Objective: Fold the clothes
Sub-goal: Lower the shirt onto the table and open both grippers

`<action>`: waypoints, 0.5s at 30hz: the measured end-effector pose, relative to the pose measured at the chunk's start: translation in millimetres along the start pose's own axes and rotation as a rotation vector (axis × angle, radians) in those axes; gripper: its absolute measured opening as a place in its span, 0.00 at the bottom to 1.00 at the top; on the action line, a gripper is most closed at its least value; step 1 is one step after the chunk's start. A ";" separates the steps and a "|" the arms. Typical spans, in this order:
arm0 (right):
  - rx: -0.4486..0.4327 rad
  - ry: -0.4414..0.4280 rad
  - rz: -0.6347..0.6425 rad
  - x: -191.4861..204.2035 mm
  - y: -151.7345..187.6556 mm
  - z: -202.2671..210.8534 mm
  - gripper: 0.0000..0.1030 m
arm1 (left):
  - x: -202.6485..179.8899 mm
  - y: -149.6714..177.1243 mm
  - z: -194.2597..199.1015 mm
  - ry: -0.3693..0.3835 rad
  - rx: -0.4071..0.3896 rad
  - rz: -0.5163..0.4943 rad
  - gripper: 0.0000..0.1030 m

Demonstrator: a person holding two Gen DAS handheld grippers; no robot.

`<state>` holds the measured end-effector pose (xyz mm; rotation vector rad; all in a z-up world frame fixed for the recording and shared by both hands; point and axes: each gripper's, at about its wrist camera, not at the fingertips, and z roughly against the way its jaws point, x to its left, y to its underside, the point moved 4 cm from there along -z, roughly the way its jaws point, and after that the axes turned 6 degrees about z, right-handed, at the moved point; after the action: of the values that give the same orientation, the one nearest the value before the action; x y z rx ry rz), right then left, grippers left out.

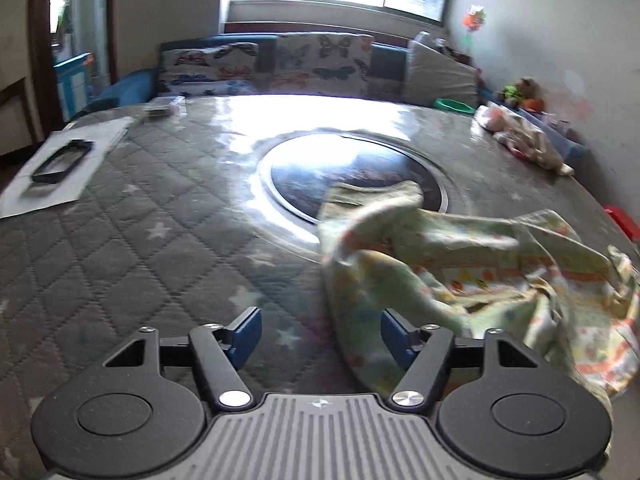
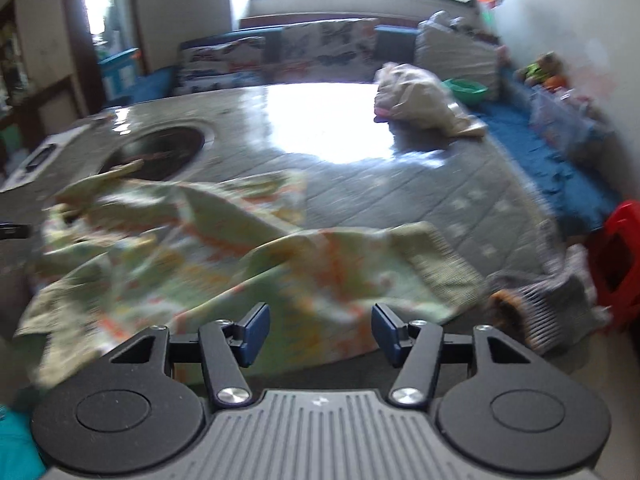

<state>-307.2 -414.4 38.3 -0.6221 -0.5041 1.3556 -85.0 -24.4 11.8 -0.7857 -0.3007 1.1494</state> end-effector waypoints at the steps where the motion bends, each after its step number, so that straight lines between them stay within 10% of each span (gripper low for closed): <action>1: 0.002 -0.027 -0.001 5.1 2.5 0.2 0.61 | -2.8 1.9 -2.1 0.012 0.008 -0.008 0.70; 9: 0.031 -0.119 0.015 30.5 8.7 -20.6 0.65 | -8.1 13.6 -15.9 0.091 0.072 0.043 0.67; 15: 0.072 -0.093 0.022 36.3 12.0 -43.1 0.61 | -24.1 16.0 -20.0 0.147 0.076 0.029 0.11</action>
<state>-282.0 -382.4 -2.4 -0.5087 -0.5225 1.4226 -94.2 -51.1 -9.1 -0.8046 -0.1226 1.1172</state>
